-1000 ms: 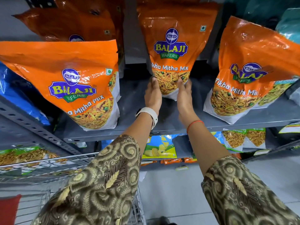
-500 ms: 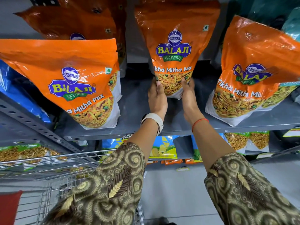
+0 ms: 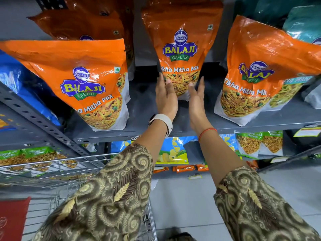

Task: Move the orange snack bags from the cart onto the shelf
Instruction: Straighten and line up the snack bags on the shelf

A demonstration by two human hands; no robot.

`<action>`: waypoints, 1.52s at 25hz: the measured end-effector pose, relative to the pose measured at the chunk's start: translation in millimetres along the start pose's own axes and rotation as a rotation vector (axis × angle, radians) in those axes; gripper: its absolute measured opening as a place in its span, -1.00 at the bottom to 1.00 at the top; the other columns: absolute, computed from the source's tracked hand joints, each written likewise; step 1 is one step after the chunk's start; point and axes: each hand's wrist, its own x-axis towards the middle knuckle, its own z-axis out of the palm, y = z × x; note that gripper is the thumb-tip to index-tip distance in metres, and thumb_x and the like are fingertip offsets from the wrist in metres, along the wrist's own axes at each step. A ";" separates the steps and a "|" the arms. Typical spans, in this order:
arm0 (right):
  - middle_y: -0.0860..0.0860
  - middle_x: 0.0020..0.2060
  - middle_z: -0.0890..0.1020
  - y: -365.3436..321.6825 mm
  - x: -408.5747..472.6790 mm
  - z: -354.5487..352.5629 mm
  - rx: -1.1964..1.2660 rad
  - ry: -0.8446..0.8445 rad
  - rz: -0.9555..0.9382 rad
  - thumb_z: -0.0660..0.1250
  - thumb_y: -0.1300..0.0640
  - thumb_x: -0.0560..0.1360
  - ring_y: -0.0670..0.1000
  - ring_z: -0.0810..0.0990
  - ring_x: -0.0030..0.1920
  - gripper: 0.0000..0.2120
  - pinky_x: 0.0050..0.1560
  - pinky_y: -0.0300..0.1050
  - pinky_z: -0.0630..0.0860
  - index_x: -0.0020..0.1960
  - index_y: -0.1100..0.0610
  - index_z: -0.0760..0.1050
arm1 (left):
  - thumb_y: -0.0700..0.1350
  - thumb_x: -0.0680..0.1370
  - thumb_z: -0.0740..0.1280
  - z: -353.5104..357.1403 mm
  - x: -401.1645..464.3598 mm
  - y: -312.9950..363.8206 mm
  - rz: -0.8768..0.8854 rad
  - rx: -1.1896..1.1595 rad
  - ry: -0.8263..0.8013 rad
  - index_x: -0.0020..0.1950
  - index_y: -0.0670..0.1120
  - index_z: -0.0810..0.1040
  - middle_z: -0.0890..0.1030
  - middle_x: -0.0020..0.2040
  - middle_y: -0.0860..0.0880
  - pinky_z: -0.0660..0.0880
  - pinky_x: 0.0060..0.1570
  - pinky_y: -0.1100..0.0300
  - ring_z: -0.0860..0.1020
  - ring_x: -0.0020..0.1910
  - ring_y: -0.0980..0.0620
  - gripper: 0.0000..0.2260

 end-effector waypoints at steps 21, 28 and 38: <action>0.05 0.60 0.14 0.7 -36.2 -129.7 -0.197 0.595 -0.123 0.10 -0.08 0.66 0.09 0.09 0.61 -0.43 0.57 0.18 0.10 0.61 0.04 0.05 | 0.13 0.68 -0.04 103.7 -62.6 21.2 -0.134 0.135 -0.519 0.55 -0.04 0.21 0.25 0.56 -0.05 0.12 0.49 0.06 0.21 0.55 -0.05 -0.52; 0.05 0.61 0.10 6.9 -29.8 -140.8 -0.158 0.445 -0.012 0.09 -0.21 0.64 0.12 0.09 0.61 -0.37 0.56 0.21 0.15 0.61 -0.05 -0.01 | 0.25 0.63 -0.09 117.4 -59.7 8.8 -0.198 -0.059 -0.505 0.55 0.07 0.17 0.27 0.55 0.00 0.17 0.52 -0.05 0.26 0.52 -0.01 -0.47; 0.03 0.58 0.14 3.0 -37.5 -125.1 -0.083 0.432 -0.010 0.08 -0.13 0.67 0.05 0.14 0.57 -0.44 0.45 -0.04 0.17 0.61 -0.04 0.03 | 0.24 0.64 -0.08 96.4 -65.9 9.4 -0.210 -0.115 -0.455 0.54 0.08 0.18 0.27 0.54 0.01 0.22 0.48 0.00 0.28 0.51 -0.01 -0.49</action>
